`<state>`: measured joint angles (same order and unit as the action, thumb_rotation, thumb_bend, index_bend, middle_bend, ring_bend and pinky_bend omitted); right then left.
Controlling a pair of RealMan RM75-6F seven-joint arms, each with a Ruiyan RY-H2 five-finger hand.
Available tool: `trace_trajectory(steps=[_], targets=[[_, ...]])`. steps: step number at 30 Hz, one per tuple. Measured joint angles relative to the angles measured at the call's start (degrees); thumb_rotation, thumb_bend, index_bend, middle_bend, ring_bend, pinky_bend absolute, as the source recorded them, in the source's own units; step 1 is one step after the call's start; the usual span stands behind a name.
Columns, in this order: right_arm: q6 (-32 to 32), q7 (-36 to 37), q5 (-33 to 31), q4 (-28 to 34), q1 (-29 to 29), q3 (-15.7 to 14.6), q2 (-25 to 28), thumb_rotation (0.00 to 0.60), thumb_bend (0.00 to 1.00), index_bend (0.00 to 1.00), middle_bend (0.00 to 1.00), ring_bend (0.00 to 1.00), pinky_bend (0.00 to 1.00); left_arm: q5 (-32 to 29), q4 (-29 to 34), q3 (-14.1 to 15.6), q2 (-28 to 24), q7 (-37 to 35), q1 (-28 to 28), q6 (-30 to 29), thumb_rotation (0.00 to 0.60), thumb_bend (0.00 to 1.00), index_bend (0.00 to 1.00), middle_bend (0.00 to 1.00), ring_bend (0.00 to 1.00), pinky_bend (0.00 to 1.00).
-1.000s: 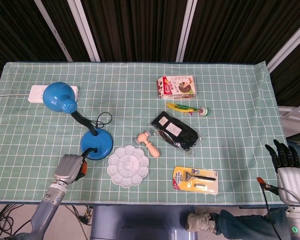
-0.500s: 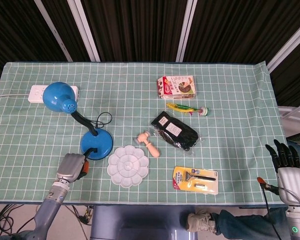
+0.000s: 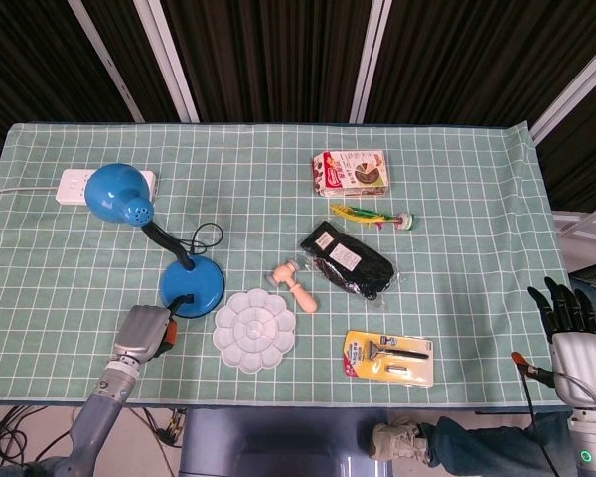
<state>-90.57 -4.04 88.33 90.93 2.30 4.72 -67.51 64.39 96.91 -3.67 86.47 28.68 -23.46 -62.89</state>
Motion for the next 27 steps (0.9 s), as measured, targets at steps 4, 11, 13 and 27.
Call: trace_trajectory(steps=[4,11,13,27], targets=[[-0.02,0.05,0.01,0.0,0.0,0.02,-0.01,0.6,0.17,0.12,0.03,0.02,0.0,0.07,0.14,0.43,-0.12,0.04,-0.1,-0.09,0.6,0.76,0.31,0.8,0.79,0.77],[-0.14,0.15,0.12,0.01,0.0,0.06,-0.01,0.6,0.17,0.12,0.03,0.02,0.0,0.32,0.66,0.79,-0.41,0.58,-0.1,-1.2,0.6,0.74,0.31,0.75,0.74,0.77],[-0.1,0.18,0.08,0.0,0.01,0.08,-0.01,0.6,0.17,0.12,0.03,0.02,0.0,1.09,1.55,0.67,-0.88,0.47,0.15,-2.48,0.6,0.7,0.3,0.66,0.66,0.73],[0.04,-0.09,0.64,0.18,0.03,-0.32,0.03,0.6,0.17,0.12,0.03,0.02,0.0,17.82,13.54,1.98,-18.93,-7.87,10.77,-25.01,0.6,0.45,0.18,0.11,0.07,0.12]])
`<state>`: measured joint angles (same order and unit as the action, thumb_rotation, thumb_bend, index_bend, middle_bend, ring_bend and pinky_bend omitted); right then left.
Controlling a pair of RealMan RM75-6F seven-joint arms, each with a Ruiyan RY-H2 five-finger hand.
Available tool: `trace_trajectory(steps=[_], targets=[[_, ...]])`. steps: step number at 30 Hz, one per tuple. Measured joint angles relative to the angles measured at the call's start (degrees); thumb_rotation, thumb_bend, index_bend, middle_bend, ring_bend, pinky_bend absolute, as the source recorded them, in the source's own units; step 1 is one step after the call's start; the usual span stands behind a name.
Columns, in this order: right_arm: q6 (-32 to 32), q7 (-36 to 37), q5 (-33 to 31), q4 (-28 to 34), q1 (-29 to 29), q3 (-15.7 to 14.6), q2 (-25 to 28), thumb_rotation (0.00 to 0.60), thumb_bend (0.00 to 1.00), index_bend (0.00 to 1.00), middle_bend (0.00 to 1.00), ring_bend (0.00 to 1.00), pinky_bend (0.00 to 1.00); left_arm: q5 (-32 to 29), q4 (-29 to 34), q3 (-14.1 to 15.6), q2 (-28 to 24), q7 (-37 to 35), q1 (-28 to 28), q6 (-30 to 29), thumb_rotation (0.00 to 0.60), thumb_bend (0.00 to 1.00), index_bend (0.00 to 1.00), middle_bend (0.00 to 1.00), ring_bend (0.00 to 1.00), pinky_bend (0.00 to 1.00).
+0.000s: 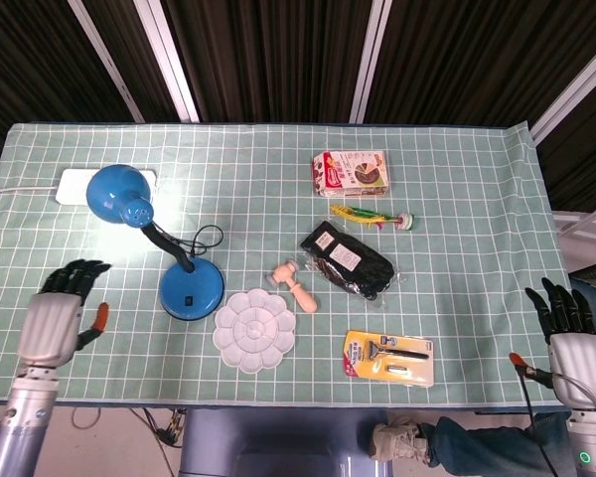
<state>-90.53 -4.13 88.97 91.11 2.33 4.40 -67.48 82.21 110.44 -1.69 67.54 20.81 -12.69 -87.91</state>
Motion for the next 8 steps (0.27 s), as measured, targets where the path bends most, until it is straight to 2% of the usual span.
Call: trace_trajectory(steps=[5,8], targets=[[-0.02,-0.21,0.23,0.14,-0.04,-0.18,-0.03,0.6,0.17,0.12,0.03,0.02,0.0,1.4,-1.7,2.91,-3.81,-7.83,4.35,-2.0,0.6,0.44,0.16,0.08,0.0,0.03],[0.04,-0.32,0.24,0.21,-0.01,-0.17,-0.06,0.6,0.17,0.12,0.03,0.02,0.0,-0.04,-3.73,3.82,-5.16,-12.75,5.77,-1.76,0.6,0.44,0.15,0.07,0.0,0.03]])
